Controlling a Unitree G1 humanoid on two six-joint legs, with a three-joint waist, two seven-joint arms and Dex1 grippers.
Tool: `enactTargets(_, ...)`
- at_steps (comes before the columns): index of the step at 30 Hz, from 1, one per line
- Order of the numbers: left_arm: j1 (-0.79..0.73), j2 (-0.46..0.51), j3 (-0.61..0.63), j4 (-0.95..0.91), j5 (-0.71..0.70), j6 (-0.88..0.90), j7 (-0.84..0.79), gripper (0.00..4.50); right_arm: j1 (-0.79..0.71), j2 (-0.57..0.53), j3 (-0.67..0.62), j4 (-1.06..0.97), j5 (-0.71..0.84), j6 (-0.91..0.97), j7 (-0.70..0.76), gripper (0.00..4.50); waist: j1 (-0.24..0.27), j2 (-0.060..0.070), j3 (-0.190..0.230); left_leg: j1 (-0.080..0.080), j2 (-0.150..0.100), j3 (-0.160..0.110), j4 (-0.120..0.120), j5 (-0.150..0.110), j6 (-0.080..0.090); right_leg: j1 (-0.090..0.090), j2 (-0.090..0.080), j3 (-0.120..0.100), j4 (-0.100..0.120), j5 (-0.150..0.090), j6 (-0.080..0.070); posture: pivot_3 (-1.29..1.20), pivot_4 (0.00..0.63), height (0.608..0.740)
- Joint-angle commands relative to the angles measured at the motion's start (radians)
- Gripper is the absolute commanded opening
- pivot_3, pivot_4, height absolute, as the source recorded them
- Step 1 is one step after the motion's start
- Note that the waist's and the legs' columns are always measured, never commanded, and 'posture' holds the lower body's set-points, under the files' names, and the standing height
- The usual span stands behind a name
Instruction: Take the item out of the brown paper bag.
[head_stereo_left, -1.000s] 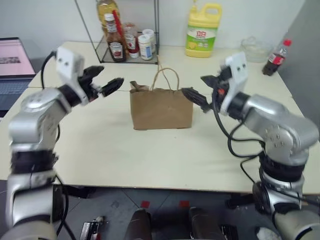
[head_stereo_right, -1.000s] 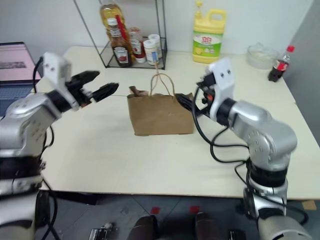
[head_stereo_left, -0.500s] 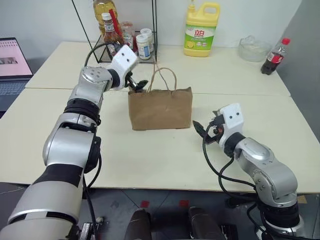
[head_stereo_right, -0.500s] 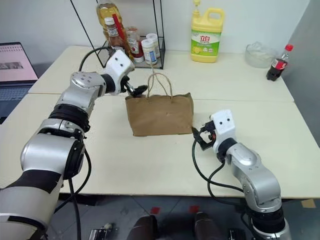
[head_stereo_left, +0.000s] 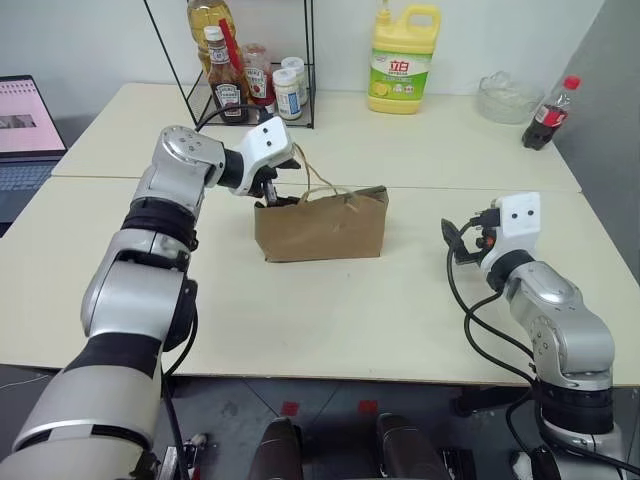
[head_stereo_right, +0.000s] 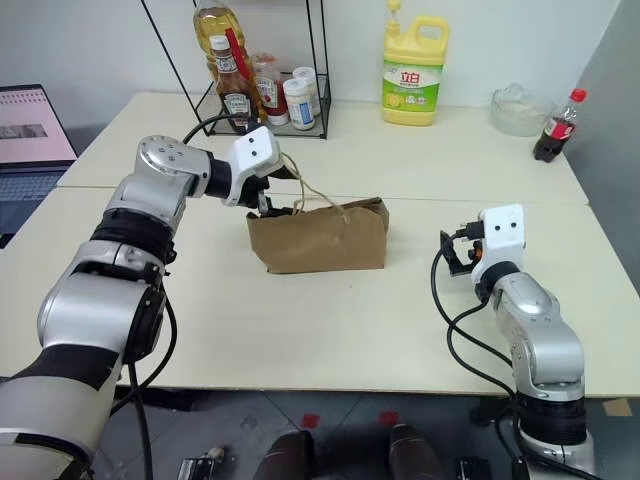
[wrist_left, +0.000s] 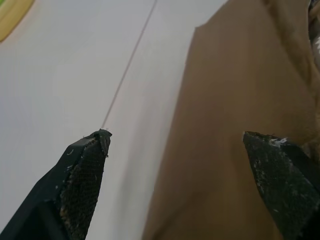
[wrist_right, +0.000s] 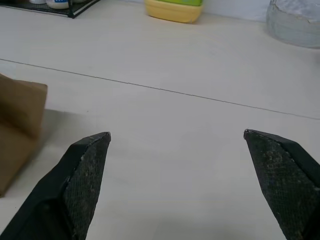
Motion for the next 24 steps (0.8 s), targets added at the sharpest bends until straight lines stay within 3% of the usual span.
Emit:
enactTargets(1,0.138,0.048,-0.005,-0.313,-0.037,0.163,-0.047,4.50,-0.033,0.008,-0.020,0.030,-0.025,-0.057,-0.033,4.48,-0.003,0.000,0.000,0.000,0.000,0.000,0.000,0.000,0.000,0.000,0.000,0.000,0.000,0.000,0.000,0.00,0.150,0.740)
enactTargets(7,0.343,0.080,0.012,-0.707,-0.080,0.413,0.025,4.50,-0.038,0.040,0.000,0.057,-0.034,-0.085,-0.044,4.48,0.002,0.000,0.000,0.001,0.000,0.000,0.002,0.001,0.000,0.001,0.000,0.000,0.002,0.000,0.000,0.00,0.150,0.740)
enactTargets(12,0.461,0.096,0.018,-0.919,-0.120,0.583,0.092,4.50,-0.032,0.051,0.000,0.062,-0.037,-0.093,-0.048,4.48,0.005,0.000,0.000,0.001,0.000,0.000,0.003,0.001,0.001,0.002,0.000,0.000,0.002,0.000,0.000,0.00,0.150,0.740)
enactTargets(18,0.550,0.111,0.012,-1.089,-0.178,0.725,0.158,4.50,-0.045,0.062,0.011,0.073,-0.037,-0.092,-0.048,4.48,0.005,0.000,0.000,0.002,0.000,0.000,0.003,0.001,0.001,0.002,0.000,0.000,0.002,0.000,0.000,0.00,0.150,0.740)
enactTargets(24,0.631,0.237,-0.011,-1.198,-0.232,0.725,0.100,4.50,-0.057,0.063,0.025,0.088,-0.036,-0.095,-0.033,4.48,0.004,0.000,0.000,0.003,0.001,0.000,0.002,0.001,0.001,0.002,0.000,0.000,0.002,0.000,0.000,0.00,0.150,0.740)
